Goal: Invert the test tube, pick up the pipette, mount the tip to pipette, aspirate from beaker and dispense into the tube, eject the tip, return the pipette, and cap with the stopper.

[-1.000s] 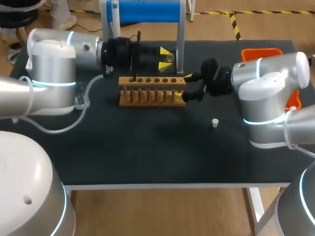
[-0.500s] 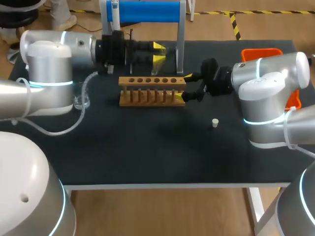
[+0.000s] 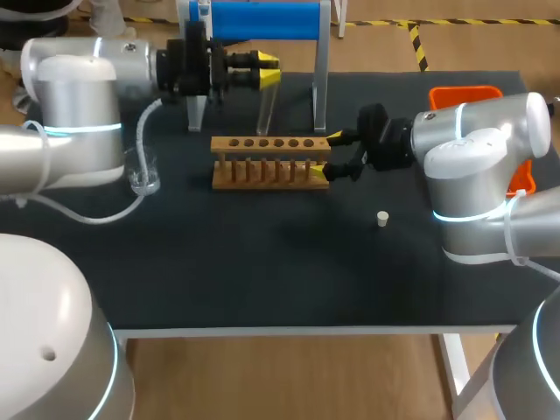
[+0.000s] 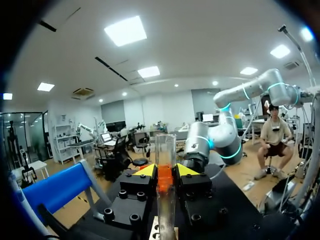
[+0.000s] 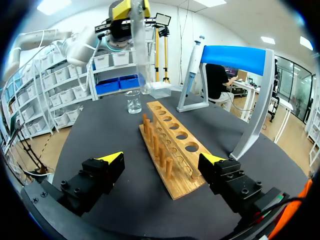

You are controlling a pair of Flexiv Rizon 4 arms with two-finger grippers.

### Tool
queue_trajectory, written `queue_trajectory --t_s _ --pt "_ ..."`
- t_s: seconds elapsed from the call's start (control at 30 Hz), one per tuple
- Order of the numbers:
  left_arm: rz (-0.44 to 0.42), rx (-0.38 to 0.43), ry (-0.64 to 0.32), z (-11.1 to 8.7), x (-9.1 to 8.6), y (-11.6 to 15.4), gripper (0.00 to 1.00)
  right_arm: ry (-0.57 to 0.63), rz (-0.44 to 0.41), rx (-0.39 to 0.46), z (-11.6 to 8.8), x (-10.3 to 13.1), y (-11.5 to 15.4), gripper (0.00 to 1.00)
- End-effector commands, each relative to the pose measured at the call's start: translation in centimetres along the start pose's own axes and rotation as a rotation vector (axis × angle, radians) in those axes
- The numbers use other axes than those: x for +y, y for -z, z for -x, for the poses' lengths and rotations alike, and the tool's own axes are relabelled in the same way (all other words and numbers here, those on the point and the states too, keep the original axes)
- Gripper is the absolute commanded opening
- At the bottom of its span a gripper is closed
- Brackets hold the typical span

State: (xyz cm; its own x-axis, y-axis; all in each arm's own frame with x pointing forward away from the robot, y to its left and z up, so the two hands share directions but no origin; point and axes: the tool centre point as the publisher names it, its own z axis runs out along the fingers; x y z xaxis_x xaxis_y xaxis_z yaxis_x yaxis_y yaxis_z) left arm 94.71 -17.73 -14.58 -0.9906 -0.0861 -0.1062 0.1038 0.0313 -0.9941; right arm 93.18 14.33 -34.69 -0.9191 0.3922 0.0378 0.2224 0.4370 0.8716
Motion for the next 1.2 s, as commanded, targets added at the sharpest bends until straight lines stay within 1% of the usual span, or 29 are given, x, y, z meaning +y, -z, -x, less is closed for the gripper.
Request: queue_trajectory --t_s 0.03,0.73,0.87,0.97,1.03,1.07,1.13,1.2 --pt "-0.073 -0.080 0.013 0.2 0.5 -0.4 0.00 0.000 0.000 0.000 0.0 0.0 0.1 1.00" --pt "-0.073 -0.080 0.013 0.2 0.5 -0.4 0.00 0.000 0.000 0.000 0.0 0.0 0.1 1.00" --pt "-0.108 -0.090 0.006 1.1 0.8 -0.5 0.00 0.000 0.000 0.000 0.0 0.0 0.1 1.00" --pt "-0.136 -0.103 0.031 1.8 1.0 -0.4 0.00 0.000 0.000 0.000 0.0 0.0 0.1 1.00" --pt "-0.138 -0.099 0.034 2.2 1.0 -0.5 0.00 0.000 0.000 0.000 0.0 0.0 0.1 1.00" --pt "-0.162 -0.100 0.039 2.5 1.0 -0.5 0.00 0.000 0.000 0.000 0.0 0.0 0.1 1.00" --pt "-0.155 -0.096 0.047 2.9 1.2 -0.6 0.00 0.000 0.000 0.000 0.0 0.0 0.1 1.00" --pt "-0.180 -0.088 0.049 3.2 1.2 -0.8 0.00 0.000 0.000 0.000 0.0 0.0 0.1 1.00"
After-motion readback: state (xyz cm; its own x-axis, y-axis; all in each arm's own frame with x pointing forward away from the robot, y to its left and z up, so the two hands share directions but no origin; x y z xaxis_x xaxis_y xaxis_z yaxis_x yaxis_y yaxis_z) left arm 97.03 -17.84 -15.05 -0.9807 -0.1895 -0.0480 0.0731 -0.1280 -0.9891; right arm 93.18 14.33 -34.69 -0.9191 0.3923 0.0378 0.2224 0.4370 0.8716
